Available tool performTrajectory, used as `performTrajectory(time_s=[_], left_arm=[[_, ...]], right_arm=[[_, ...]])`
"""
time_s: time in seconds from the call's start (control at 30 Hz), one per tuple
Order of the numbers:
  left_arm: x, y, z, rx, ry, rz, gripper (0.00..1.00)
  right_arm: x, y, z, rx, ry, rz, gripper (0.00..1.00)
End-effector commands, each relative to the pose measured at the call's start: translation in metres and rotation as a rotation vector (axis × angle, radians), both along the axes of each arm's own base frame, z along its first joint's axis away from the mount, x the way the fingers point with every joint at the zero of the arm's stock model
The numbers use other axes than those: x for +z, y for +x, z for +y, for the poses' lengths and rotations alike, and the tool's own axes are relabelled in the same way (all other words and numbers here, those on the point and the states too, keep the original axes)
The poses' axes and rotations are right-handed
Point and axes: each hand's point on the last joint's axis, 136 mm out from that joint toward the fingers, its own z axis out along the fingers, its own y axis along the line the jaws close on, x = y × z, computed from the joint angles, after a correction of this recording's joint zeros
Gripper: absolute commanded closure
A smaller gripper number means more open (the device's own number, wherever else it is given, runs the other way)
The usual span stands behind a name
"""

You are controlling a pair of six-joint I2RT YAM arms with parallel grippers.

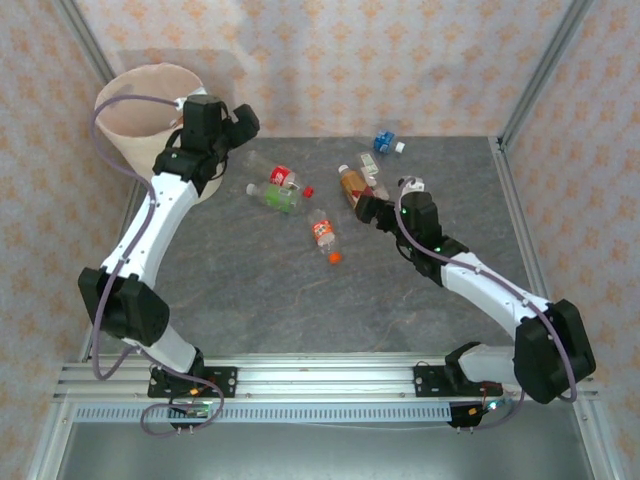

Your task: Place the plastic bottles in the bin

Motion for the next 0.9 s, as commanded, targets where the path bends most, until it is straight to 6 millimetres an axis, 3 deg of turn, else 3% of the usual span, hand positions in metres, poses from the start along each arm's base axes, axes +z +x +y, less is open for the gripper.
performTrajectory(time_s=[0.0, 0.17, 0.43, 0.87], left_arm=[[0.016, -0.021, -0.025, -0.074, -0.102, -0.056, 0.0], [-0.001, -0.047, -0.026, -0.087, -0.137, -0.018, 0.0], [-0.031, -0.08, -0.002, -0.01, -0.06, 0.066, 0.0], [-0.056, -0.079, -0.004, -0.029, -0.029, 0.127, 0.0]], right_arm=[[-0.02, -0.009, 0.02, 0.072, 0.034, 0.066, 0.03], [-0.044, -0.022, 0.05, 0.151, -0.011, 0.116, 0.04], [-0.078, -0.026, 0.087, 0.203, -0.09, 0.155, 0.07], [-0.134, -0.03, 0.101, 0.259, -0.265, 0.226, 0.27]])
